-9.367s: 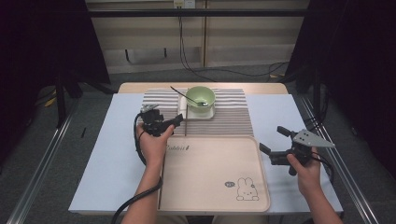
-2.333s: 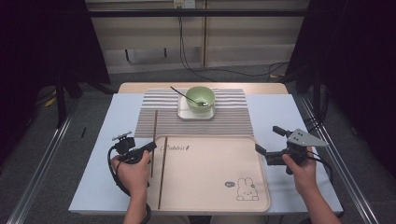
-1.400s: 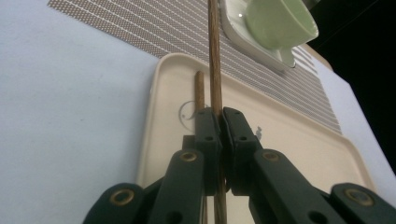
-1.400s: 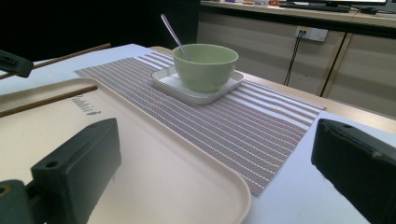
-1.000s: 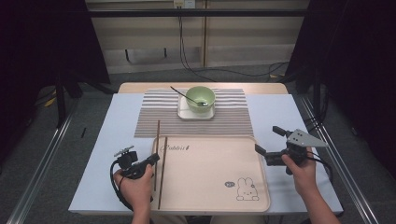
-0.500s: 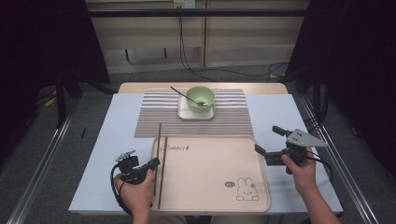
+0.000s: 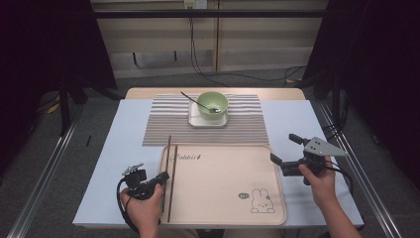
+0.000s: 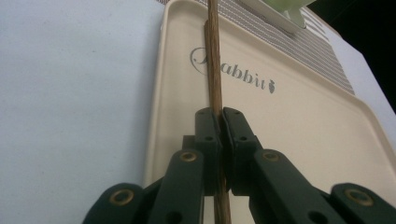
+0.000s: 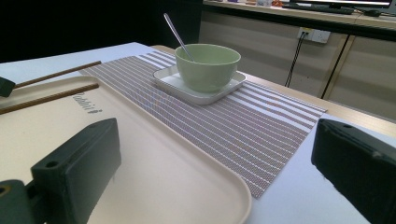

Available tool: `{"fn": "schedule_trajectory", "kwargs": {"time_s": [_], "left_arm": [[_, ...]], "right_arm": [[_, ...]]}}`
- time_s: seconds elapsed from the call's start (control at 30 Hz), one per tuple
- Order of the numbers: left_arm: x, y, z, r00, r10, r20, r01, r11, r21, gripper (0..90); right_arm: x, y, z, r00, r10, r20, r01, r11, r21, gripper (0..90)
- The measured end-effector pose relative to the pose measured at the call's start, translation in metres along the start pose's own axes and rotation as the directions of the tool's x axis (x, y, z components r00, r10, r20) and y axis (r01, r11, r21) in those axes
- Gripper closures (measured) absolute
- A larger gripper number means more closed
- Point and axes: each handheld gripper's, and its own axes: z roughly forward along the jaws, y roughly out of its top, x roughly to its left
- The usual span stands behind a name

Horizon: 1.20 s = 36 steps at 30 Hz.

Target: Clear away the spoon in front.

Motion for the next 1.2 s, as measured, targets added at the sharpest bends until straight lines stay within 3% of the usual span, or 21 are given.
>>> {"fn": "schedule_trajectory", "kwargs": {"time_s": [0.07,0.13,0.2,0.27,0.63,0.73,0.77,1.2], "left_arm": [[0.001,-0.001,-0.001,0.9999,0.015,-0.006,-0.015,0.9999,0.005,85.8],[0.0,-0.003,-0.002,0.9999,0.001,-0.016,-0.001,1.0,0.002,85.8],[0.002,-0.004,-0.002,0.9997,0.018,-0.017,-0.018,0.9998,0.002,85.8],[0.002,-0.005,-0.002,1.0,0.002,-0.01,-0.001,1.0,0.004,85.8],[0.002,-0.009,-0.003,0.999,0.025,-0.037,-0.024,0.9995,0.02,85.7],[0.003,-0.011,-0.002,0.9996,0.007,-0.027,-0.006,0.9998,0.018,85.7],[0.003,-0.011,-0.003,0.9986,0.018,-0.05,-0.017,0.9997,0.018,85.7],[0.003,-0.015,-0.002,0.9995,0.018,-0.024,-0.017,0.9991,0.039,85.6]], "right_arm": [[0.0,0.0,0.0,1.0,0.0,-0.001,0.0,1.0,0.0,1.2],[0.0,0.0,0.0,1.0,-0.001,0.001,0.001,1.0,0.001,1.2],[0.0,0.0,0.0,1.0,0.0,0.0,0.0,1.0,-0.001,1.2],[0.0,0.0,0.0,1.0,0.002,0.0,-0.002,1.0,-0.001,1.2],[0.0,0.0,0.0,1.0,0.001,-0.003,-0.001,1.0,-0.005,1.2],[0.0,0.0,0.0,1.0,0.003,-0.003,-0.003,1.0,-0.009,1.2],[0.001,0.0,0.0,1.0,0.005,-0.006,-0.005,1.0,-0.01,1.2],[0.001,0.001,0.001,1.0,0.004,-0.005,-0.004,1.0,-0.012,1.2]]}}
